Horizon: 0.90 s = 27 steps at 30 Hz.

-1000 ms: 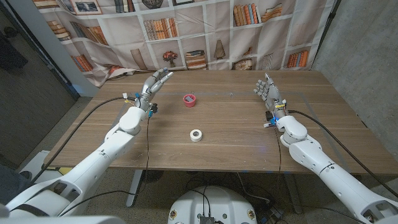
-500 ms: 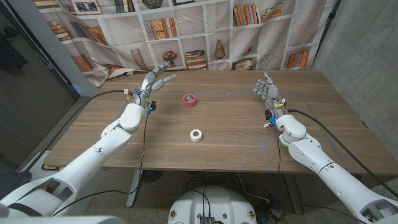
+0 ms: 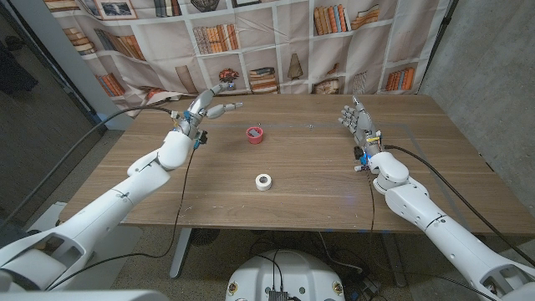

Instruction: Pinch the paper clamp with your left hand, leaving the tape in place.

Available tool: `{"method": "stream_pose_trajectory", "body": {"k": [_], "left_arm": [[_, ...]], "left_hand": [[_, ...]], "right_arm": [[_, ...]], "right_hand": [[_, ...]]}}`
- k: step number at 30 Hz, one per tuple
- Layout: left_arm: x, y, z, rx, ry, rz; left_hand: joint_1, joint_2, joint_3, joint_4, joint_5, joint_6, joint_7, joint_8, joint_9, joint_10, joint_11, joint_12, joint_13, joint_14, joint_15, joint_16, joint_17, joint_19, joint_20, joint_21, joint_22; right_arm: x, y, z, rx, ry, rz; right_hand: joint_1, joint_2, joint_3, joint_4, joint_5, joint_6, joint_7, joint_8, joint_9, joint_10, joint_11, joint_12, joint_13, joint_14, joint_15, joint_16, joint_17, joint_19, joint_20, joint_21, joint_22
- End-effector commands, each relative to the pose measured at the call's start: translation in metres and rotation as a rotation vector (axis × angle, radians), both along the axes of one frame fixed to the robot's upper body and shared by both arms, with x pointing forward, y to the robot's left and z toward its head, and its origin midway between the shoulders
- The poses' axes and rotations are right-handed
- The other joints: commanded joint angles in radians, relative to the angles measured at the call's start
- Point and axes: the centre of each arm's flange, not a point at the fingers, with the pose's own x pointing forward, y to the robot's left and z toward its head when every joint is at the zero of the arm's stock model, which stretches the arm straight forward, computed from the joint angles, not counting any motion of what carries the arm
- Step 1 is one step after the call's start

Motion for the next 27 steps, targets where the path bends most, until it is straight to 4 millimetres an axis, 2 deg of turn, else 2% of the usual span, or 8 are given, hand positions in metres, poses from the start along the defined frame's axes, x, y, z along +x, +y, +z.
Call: {"method": "stream_pose_trajectory", "body": {"k": [1, 4, 6, 9, 21, 27], "left_arm": [[-0.01, -0.004, 0.016, 0.154, -0.076, 0.142], [-0.012, -0.005, 0.019, 0.187, -0.077, 0.161], [-0.013, -0.005, 0.021, 0.219, -0.082, 0.184], [-0.014, -0.007, 0.025, 0.273, -0.081, 0.213], [-0.018, -0.021, 0.049, 0.521, -0.088, 0.324], [-0.021, -0.027, 0.053, 0.601, -0.094, 0.352]], "left_hand": [[0.01, 0.007, -0.006, 0.002, 0.013, 0.035, -0.018, 0.007, 0.003, 0.025, -0.006, -0.009, 0.005, -0.01, -0.11, -0.009, 0.001, -0.072, 0.021, -0.019, 0.003], [0.014, 0.007, -0.007, 0.003, 0.015, 0.041, -0.026, 0.004, 0.003, 0.032, -0.007, -0.014, 0.005, -0.02, -0.114, -0.013, 0.001, -0.099, 0.031, -0.022, 0.003], [0.017, 0.008, -0.009, 0.004, 0.017, 0.041, -0.031, 0.0, 0.003, 0.035, -0.007, -0.019, 0.005, -0.033, -0.108, -0.017, 0.001, -0.116, 0.047, -0.022, 0.003], [0.019, 0.009, -0.009, 0.005, 0.018, 0.042, -0.04, -0.002, 0.003, 0.037, -0.008, -0.022, 0.005, -0.038, -0.1, -0.018, 0.002, -0.121, 0.06, -0.02, 0.003], [0.021, 0.011, -0.01, 0.007, 0.02, 0.046, -0.047, -0.005, 0.003, 0.043, -0.008, -0.025, 0.006, -0.044, -0.107, -0.018, 0.003, -0.126, 0.062, -0.016, 0.003], [0.022, 0.012, -0.012, 0.009, 0.022, 0.055, -0.053, -0.004, 0.003, 0.048, -0.008, -0.027, 0.006, -0.044, -0.113, -0.016, 0.003, -0.127, 0.059, -0.013, 0.004]], "right_arm": [[0.0, 0.005, 0.001, 0.002, 0.002, 0.001], [0.0, 0.007, 0.0, 0.011, 0.007, 0.001], [0.0, 0.007, 0.001, 0.008, 0.007, 0.002], [-0.001, 0.007, 0.001, 0.006, 0.007, 0.002], [-0.001, 0.005, 0.003, 0.008, 0.017, 0.001], [0.0, 0.005, 0.001, 0.008, 0.018, 0.004]], "right_hand": [[0.012, 0.0, 0.002, -0.004, -0.002, 0.01, 0.003, 0.01, 0.005, 0.011, 0.001, 0.004, 0.005, 0.009, 0.001, 0.004, 0.002, 0.012, -0.034, 0.006, 0.005], [0.012, 0.0, 0.001, -0.004, -0.002, 0.011, 0.003, 0.01, 0.005, 0.012, 0.001, 0.004, 0.005, 0.011, 0.002, 0.004, 0.003, 0.013, -0.033, 0.006, 0.005], [0.012, 0.001, 0.001, -0.004, -0.003, 0.012, 0.003, 0.009, 0.005, 0.013, 0.001, 0.004, 0.005, 0.012, 0.002, 0.004, 0.003, 0.013, -0.034, 0.006, 0.005], [0.012, 0.001, 0.001, -0.004, -0.003, 0.012, 0.003, 0.009, 0.005, 0.014, 0.001, 0.004, 0.005, 0.013, 0.002, 0.004, 0.003, 0.013, -0.034, 0.006, 0.005], [0.011, 0.003, 0.0, -0.004, -0.003, 0.013, 0.003, 0.008, 0.005, 0.015, 0.0, 0.003, 0.005, 0.016, 0.002, 0.002, 0.003, 0.015, -0.031, 0.005, 0.005], [0.01, 0.003, -0.001, -0.004, -0.004, 0.013, 0.003, 0.007, 0.005, 0.015, 0.001, 0.002, 0.005, 0.016, 0.003, 0.002, 0.004, 0.016, -0.031, 0.005, 0.005]]}}
